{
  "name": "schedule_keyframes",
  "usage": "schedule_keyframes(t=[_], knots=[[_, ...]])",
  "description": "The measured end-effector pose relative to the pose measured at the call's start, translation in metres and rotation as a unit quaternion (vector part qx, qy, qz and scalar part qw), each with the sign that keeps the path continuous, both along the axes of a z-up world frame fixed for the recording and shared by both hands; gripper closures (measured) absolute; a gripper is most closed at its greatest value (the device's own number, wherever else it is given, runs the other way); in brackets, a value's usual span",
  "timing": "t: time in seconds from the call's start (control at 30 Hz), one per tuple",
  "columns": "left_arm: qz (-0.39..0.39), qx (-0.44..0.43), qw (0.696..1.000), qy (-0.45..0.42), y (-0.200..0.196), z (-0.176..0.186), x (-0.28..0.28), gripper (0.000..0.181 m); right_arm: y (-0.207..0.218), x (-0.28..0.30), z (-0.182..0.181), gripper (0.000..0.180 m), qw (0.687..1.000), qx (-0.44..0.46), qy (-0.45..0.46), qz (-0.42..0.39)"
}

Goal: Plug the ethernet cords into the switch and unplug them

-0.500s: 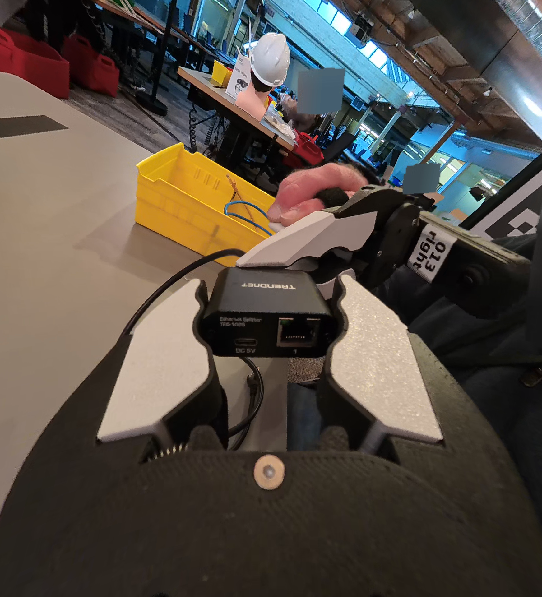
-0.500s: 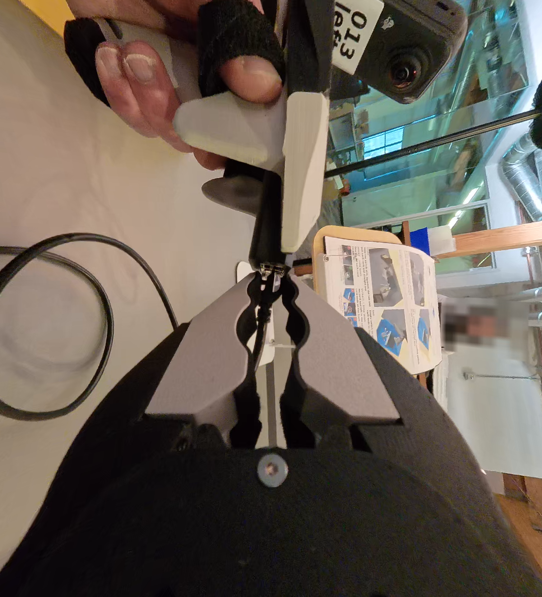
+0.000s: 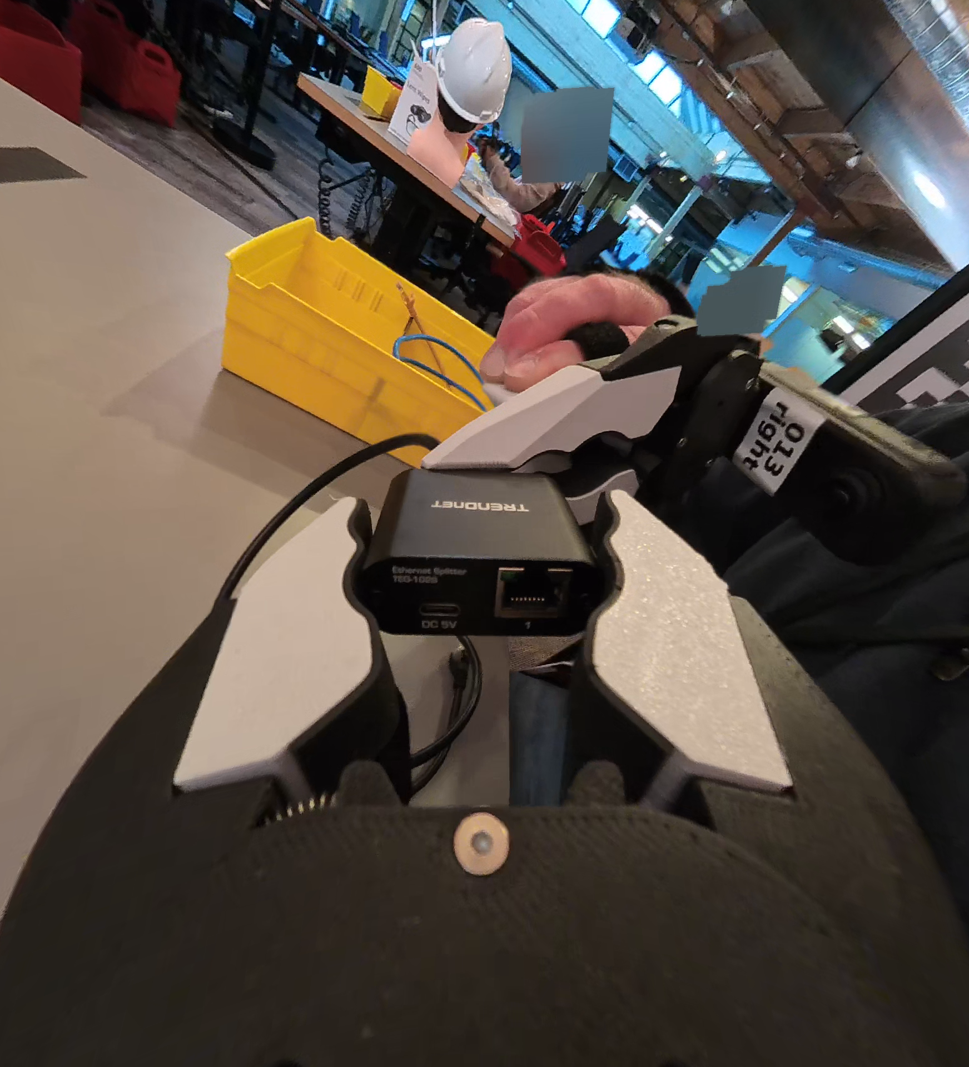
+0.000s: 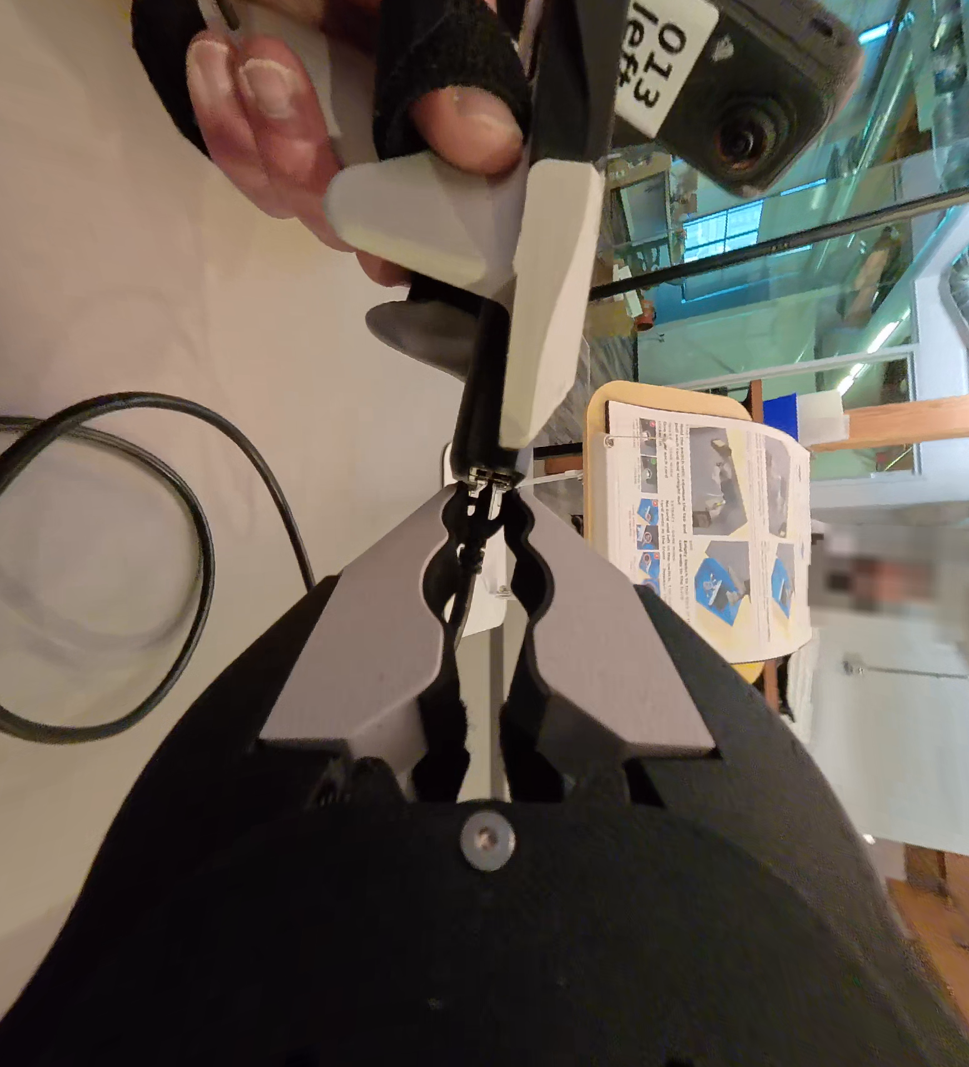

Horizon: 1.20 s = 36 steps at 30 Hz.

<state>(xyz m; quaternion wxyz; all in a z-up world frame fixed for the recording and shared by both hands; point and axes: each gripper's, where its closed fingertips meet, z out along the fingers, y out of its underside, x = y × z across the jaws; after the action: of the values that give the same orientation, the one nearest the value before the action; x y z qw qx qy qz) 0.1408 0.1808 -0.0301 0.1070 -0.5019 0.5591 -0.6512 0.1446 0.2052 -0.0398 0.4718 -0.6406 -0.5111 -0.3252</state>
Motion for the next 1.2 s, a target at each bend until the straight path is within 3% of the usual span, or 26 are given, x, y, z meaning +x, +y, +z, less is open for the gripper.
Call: schedule_keyframes(t=[0.23,0.5,0.77,1.2], knots=[[0.03,0.08,0.996,0.009,-0.005,-0.001,0.002,0.107,-0.003,0.003,0.002,0.169,1.0,-0.003,0.023,-0.018],[-0.038,0.014,0.999,-0.001,-0.018,0.004,-0.004,0.107,-0.018,-0.003,0.007,0.17,0.999,-0.03,-0.012,0.044],[-0.009,0.028,1.0,-0.004,-0.014,0.006,0.0,0.107,-0.016,-0.004,0.012,0.166,0.996,-0.005,0.077,0.033],[-0.011,0.019,1.0,-0.004,-0.02,0.008,0.002,0.107,-0.023,0.001,0.008,0.166,0.997,0.009,0.07,0.012]])
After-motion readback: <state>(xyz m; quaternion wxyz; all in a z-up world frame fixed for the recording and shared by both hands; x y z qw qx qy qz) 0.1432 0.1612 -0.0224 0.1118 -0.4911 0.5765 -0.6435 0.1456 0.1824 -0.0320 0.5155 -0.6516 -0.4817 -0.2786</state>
